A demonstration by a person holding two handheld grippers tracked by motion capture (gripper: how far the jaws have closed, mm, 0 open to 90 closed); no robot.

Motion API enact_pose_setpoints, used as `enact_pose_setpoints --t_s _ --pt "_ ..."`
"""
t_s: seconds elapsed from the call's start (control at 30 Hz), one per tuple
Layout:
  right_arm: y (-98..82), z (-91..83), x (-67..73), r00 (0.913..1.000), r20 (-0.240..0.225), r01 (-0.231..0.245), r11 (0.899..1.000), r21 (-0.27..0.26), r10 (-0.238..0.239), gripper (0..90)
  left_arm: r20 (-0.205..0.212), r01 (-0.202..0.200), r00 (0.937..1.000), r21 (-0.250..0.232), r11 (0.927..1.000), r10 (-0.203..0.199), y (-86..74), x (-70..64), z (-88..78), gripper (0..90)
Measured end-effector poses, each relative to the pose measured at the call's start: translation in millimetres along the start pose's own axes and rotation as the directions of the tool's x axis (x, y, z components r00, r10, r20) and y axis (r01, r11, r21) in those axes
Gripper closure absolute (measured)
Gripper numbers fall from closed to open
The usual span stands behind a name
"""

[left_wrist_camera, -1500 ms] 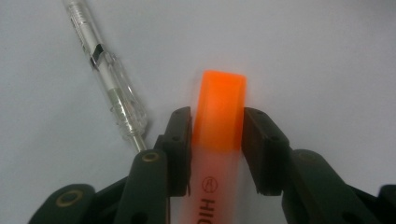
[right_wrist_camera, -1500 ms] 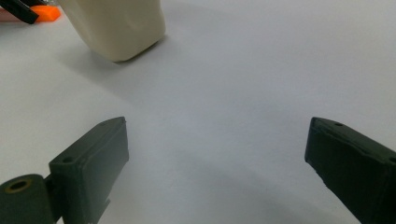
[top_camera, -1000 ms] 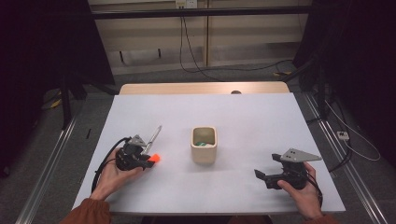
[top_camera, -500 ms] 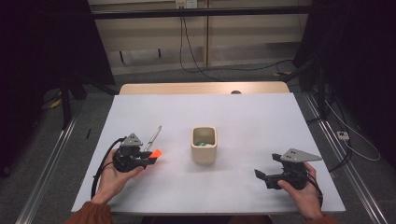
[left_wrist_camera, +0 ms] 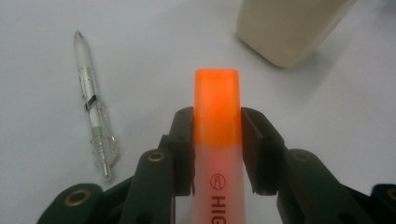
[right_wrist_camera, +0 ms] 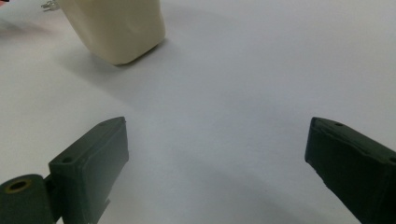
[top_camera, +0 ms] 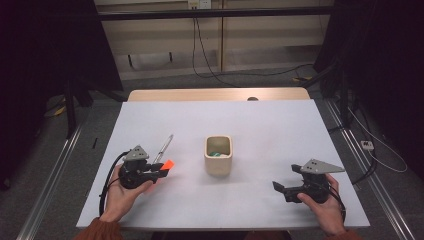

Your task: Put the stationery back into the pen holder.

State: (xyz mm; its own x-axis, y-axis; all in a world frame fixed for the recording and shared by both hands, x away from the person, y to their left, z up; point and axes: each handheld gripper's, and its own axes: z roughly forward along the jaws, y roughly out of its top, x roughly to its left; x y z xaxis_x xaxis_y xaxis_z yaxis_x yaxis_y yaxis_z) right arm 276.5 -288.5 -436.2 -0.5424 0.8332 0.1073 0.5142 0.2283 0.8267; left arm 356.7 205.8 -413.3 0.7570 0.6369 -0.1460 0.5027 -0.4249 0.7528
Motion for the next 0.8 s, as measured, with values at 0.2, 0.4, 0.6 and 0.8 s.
enact_pose_setpoints --t_s 0.2,0.4,0.6,0.8 --pt "0.1 0.2 -0.1 1.0000 -0.001 -0.001 1.000 0.000 0.001 6.4 -0.012 -0.015 0.9998 -0.038 0.9991 0.015 -1.4 -6.0 -3.4 67.2" --pt "0.2 0.3 -0.3 1.0000 -0.001 -0.002 1.000 -0.001 0.002 6.4 -0.014 -0.020 0.9997 -0.087 0.9960 0.019 0.5 -14.4 -7.6 67.2" --pt "0.4 1.3 0.0 0.9999 -0.009 0.011 1.000 0.003 -0.011 6.4 -0.023 -0.029 0.9994 -0.141 0.9896 0.026 4.7 -24.5 -12.2 67.2" --pt "-0.3 0.6 -2.1 0.9999 -0.014 -0.003 1.000 -0.003 0.003 6.3 -0.006 -0.038 0.9993 -0.160 0.9864 0.038 11.0 -29.0 -10.8 67.2"
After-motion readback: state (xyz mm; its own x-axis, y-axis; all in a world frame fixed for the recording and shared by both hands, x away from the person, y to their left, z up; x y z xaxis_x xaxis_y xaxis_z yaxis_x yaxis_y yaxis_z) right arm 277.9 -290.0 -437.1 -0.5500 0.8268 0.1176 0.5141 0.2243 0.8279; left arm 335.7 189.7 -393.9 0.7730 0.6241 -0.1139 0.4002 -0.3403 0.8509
